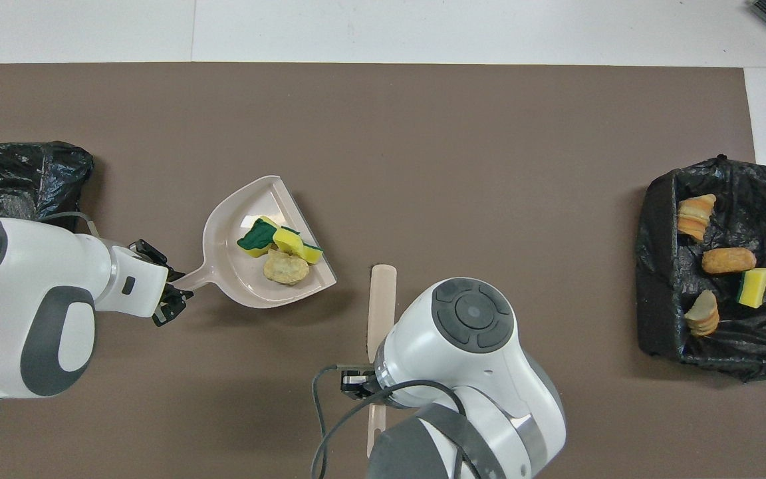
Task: Sweep and dump trash in bin
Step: 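Carry the dustpan with the left gripper while the right gripper drops the brush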
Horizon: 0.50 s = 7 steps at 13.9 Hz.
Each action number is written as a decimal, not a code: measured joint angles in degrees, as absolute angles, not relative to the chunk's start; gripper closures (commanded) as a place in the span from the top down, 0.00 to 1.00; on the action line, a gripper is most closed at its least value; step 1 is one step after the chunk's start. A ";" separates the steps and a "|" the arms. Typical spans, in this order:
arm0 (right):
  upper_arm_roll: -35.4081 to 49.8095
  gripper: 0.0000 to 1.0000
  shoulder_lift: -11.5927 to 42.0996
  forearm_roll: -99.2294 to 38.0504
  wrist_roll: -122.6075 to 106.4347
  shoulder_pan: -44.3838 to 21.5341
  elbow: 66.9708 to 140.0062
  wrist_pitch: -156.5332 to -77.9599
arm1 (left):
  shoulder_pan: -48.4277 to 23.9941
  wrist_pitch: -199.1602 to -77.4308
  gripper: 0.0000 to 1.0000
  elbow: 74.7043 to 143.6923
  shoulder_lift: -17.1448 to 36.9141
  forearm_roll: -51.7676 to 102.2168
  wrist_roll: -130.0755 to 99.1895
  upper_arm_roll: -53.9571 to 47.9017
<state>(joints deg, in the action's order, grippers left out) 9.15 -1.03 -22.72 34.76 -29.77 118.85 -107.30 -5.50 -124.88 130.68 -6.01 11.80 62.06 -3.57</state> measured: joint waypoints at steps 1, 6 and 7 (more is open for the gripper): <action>9.26 0.00 -1.61 -21.01 34.74 -29.78 120.79 -107.29 | -4.19 -123.67 0.00 129.74 -6.59 11.86 61.34 -3.51; 9.95 0.00 -1.17 -17.38 37.75 -35.36 125.23 -109.08 | 5.19 -116.34 0.00 121.94 -7.03 11.95 60.20 -3.23; 10.02 0.00 -0.35 -17.12 38.91 -36.87 125.60 -111.25 | 7.26 -114.70 0.00 120.52 -6.85 11.97 58.86 -3.19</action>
<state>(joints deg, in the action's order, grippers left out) 10.02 -0.35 -17.12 38.91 -36.87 125.60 -111.25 7.26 -114.70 120.52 -6.85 11.97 58.86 -3.19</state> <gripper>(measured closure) 0.736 0.687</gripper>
